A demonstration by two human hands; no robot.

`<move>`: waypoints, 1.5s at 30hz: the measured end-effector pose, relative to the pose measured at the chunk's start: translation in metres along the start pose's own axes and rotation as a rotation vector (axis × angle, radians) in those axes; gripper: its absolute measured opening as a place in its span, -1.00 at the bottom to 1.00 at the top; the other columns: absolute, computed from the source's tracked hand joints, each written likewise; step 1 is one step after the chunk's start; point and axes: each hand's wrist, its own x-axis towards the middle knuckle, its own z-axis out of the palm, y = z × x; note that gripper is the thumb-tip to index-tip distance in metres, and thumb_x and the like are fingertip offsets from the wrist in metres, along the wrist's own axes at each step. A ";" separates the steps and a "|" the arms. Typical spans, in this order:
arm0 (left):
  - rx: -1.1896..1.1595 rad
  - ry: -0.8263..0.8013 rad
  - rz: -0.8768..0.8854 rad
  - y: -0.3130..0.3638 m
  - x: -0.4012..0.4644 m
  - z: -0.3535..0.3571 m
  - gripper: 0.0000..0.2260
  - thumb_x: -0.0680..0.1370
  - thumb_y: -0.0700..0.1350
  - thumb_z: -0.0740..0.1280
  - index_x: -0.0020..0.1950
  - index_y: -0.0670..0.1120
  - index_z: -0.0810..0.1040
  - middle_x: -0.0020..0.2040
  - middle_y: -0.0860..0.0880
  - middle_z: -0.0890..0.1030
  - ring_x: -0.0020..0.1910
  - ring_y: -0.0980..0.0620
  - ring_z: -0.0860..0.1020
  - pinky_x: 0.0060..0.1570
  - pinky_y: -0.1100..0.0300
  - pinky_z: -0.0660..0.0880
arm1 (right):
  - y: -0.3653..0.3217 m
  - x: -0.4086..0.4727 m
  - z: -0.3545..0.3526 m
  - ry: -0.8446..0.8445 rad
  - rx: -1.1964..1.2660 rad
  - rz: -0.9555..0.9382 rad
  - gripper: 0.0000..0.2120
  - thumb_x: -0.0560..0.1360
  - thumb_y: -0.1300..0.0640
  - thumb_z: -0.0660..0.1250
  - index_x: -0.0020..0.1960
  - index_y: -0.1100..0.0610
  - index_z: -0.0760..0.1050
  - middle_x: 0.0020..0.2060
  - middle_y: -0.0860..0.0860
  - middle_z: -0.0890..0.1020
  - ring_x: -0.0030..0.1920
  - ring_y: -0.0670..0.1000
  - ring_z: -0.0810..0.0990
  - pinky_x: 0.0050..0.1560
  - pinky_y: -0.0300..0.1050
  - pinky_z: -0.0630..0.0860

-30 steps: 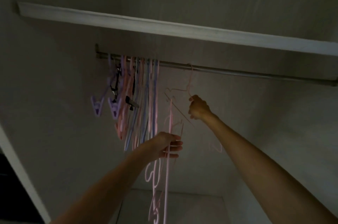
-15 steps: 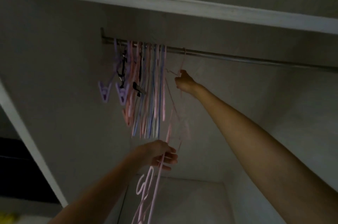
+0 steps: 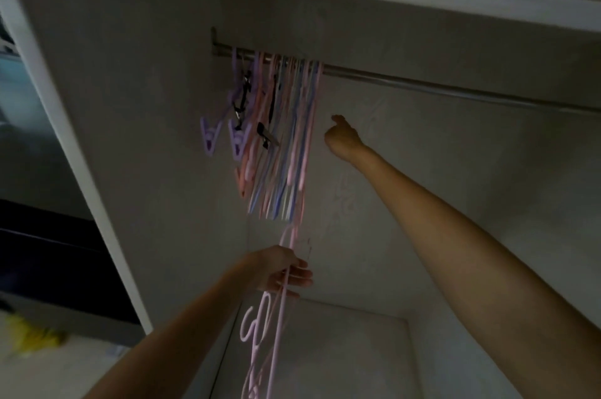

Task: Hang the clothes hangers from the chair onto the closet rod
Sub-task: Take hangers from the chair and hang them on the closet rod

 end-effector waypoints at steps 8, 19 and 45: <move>-0.016 -0.050 0.046 -0.055 0.004 0.009 -0.77 0.63 -0.25 0.07 -0.15 -0.10 0.44 -0.48 0.04 0.65 -0.50 0.15 0.63 -0.16 0.17 0.45 | 0.132 -0.097 0.055 -0.389 0.036 0.431 -0.89 0.58 0.21 0.12 -0.01 0.17 0.41 -0.24 0.04 0.53 -0.31 -0.02 0.53 -0.27 -0.19 0.42; 0.047 0.000 0.251 -0.051 -0.015 0.042 -0.70 0.65 -0.13 0.03 -0.21 -0.11 0.43 -0.38 -0.02 0.56 -0.57 0.10 0.53 -0.55 0.32 0.47 | 0.141 -0.151 0.103 0.157 0.101 0.139 -0.74 0.51 0.07 0.28 0.16 0.13 0.44 0.08 -0.04 0.50 0.00 0.01 0.53 0.02 -0.13 0.41; -0.035 0.114 0.308 -0.045 -0.019 0.018 -0.70 0.66 -0.18 -0.05 -0.24 -0.09 0.28 -0.40 -0.01 0.55 -0.65 0.17 0.54 -0.29 0.25 0.37 | 0.037 -0.123 0.079 0.140 0.251 -0.187 -0.81 0.47 0.08 0.38 -0.07 0.20 0.64 -0.24 -0.04 0.63 -0.31 -0.16 0.55 -0.13 -0.22 0.51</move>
